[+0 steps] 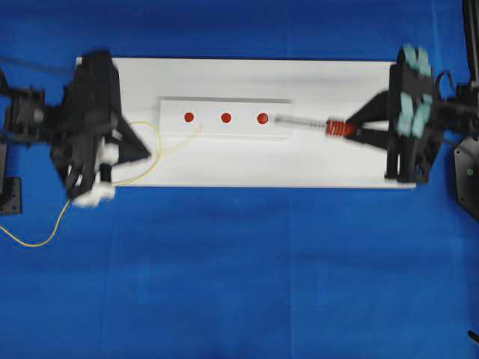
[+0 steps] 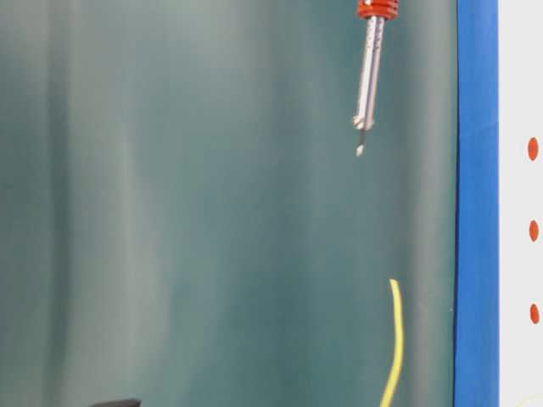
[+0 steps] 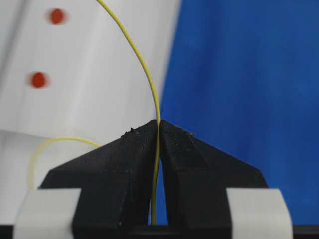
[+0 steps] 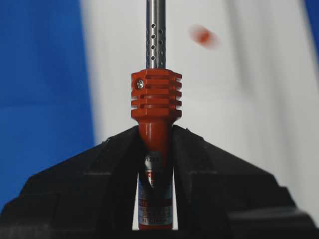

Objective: Touch the tip of the soldering iron to the tip of the solder at the mark.
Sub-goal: 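Withdraw both grippers apart, away from the red-dot strip, then lower the solder wire and iron back onto the blue table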

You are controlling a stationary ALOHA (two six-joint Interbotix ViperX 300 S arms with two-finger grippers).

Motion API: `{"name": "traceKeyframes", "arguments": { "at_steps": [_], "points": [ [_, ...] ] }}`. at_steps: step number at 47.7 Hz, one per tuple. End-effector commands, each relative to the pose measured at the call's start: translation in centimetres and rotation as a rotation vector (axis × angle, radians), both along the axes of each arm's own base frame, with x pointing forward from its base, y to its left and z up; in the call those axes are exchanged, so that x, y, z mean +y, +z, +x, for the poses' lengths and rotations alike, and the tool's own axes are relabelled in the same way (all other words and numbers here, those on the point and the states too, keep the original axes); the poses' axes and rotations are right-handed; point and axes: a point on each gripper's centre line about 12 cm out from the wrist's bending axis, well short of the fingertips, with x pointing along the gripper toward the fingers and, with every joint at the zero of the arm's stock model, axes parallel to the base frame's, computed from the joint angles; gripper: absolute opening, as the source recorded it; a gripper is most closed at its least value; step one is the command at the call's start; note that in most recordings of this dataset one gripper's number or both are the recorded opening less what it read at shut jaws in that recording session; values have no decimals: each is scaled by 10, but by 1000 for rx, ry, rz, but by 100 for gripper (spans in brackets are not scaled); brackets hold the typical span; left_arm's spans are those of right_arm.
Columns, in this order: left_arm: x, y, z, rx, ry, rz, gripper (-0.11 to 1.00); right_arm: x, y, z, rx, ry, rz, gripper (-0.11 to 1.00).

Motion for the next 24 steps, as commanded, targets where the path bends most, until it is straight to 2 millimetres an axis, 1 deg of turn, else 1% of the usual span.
{"name": "traceKeyframes", "arguments": {
  "at_steps": [1, 3, 7, 10, 11, 16, 24],
  "points": [
    [-23, 8, -2, -37, -76, -4, 2, 25, 9, 6, -60, 91, 10, 6],
    [-37, 8, -4, -50, -127, -6, 2, 35, 10, 7, -73, 130, 12, 6],
    [-59, 7, -7, -88, -201, -14, 2, 51, 8, 9, -86, 186, 21, 6],
    [-73, 0, -10, -109, -247, -20, 2, 59, 1, 12, -82, 208, 32, 6],
    [-77, -3, -11, -115, -261, -22, 2, 62, -4, 14, -74, 214, 41, 6],
    [-94, -23, -17, -133, -319, -33, 2, 73, -24, 23, -40, 219, 77, 6],
    [-111, -59, -20, -141, -372, -41, 2, 96, -58, 38, 28, 230, 121, 6]
  ]
}}
